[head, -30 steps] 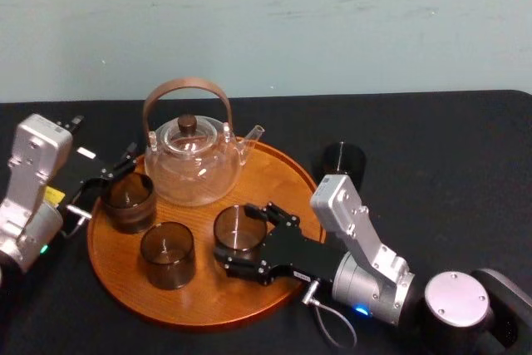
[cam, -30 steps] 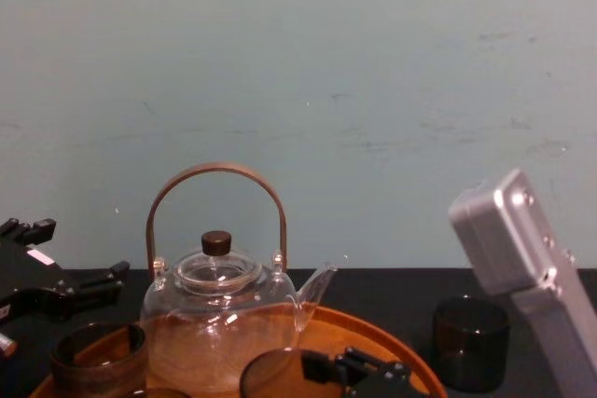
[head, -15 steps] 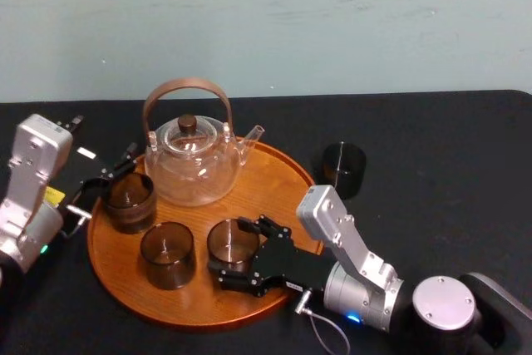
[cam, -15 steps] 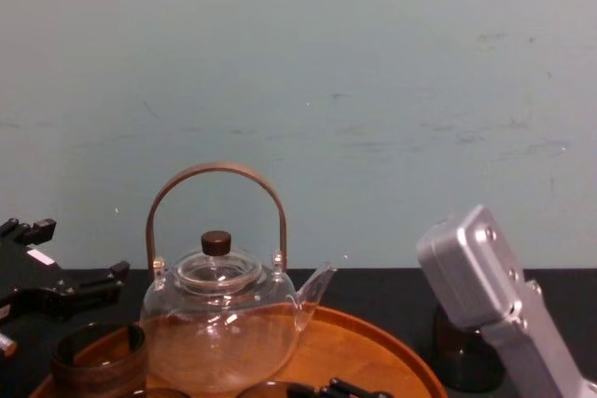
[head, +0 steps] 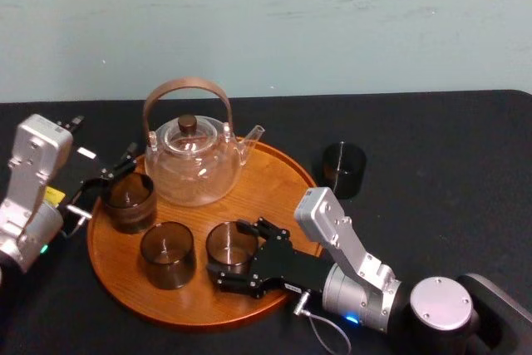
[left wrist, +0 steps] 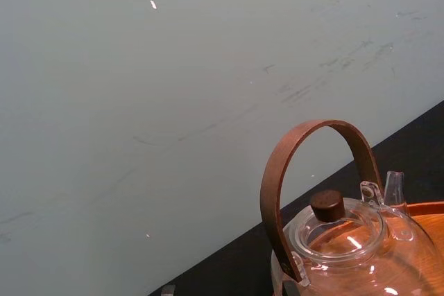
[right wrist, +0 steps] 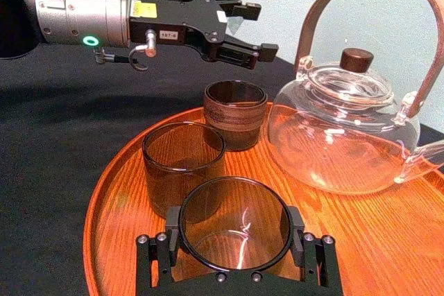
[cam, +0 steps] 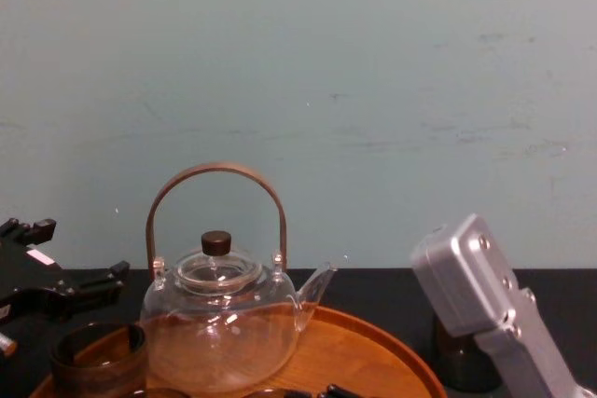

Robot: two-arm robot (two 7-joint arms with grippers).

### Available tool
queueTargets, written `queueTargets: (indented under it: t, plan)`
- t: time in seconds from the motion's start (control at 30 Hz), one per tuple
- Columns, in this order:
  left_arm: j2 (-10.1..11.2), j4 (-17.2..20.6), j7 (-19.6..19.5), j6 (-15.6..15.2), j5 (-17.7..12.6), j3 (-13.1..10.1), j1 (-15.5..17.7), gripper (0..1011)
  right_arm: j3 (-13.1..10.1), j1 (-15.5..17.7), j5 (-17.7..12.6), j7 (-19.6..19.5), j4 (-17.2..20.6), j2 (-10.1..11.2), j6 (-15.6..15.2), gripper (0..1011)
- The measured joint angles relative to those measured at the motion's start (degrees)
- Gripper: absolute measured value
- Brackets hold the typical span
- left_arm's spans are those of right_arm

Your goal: Pick up the glass from the table and place it on the tray.

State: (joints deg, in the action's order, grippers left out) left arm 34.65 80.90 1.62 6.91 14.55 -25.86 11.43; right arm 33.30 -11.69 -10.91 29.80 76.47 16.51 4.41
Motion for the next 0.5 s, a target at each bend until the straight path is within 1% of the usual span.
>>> queueTargets:
  t: [0.17, 0.3, 0.5]
  plan:
    - [0.0, 0.0, 0.0, 0.0, 0.0, 0.0, 0.0, 1001, 0.0, 0.0, 0.0, 0.0, 0.1, 0.0, 0.0, 920]
    - [0.0, 0.0, 0.0, 0.0, 0.0, 0.0, 0.0, 1001, 0.0, 0.0, 0.0, 0.0, 0.2, 0.0, 0.0, 1002]
    - [0.0, 0.0, 0.0, 0.0, 0.0, 0.0, 0.0, 1001, -0.1, 0.1, -0.1, -0.1, 0.2, 0.1, 0.0, 1002]
